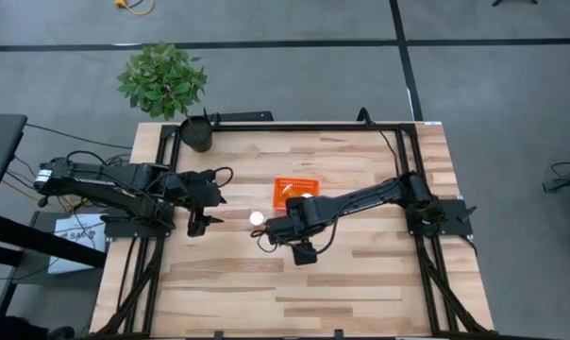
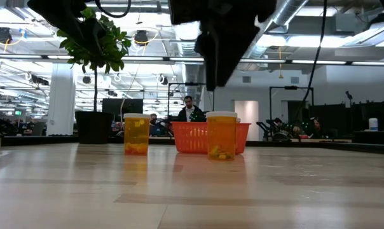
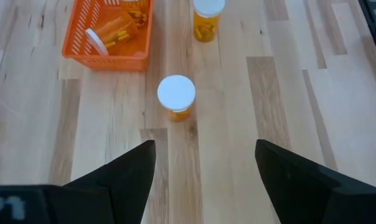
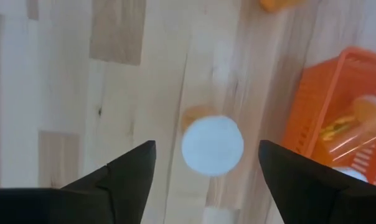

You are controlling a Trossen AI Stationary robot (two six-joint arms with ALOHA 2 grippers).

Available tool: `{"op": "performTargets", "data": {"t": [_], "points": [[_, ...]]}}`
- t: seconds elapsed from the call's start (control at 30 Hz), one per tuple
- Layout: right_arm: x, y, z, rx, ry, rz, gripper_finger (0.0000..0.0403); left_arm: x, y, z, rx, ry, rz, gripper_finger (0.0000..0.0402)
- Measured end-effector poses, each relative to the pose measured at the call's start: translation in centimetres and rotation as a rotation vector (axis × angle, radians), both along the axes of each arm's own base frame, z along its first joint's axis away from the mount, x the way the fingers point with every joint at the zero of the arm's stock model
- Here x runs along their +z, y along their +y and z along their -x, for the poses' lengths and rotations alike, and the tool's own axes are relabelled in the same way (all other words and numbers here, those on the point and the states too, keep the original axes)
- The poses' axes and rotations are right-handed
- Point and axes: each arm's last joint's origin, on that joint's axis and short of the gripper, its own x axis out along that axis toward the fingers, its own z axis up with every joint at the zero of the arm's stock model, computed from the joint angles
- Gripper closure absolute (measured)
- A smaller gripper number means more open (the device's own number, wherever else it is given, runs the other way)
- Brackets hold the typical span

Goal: Pick and place pill bottles into a basket
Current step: Put the orange pill bottle into the orange basket

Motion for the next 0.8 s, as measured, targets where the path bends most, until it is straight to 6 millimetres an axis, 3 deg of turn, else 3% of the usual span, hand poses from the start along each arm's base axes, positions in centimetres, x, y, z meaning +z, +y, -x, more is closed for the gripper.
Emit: {"op": "performTargets", "data": {"t": [0.8], "points": [[-0.84,-0.88,-0.05,0.009,0.012,0.019,0.0106,0.00,0.00,0.00,0.000,-0.001,0.000,0.0136]]}}
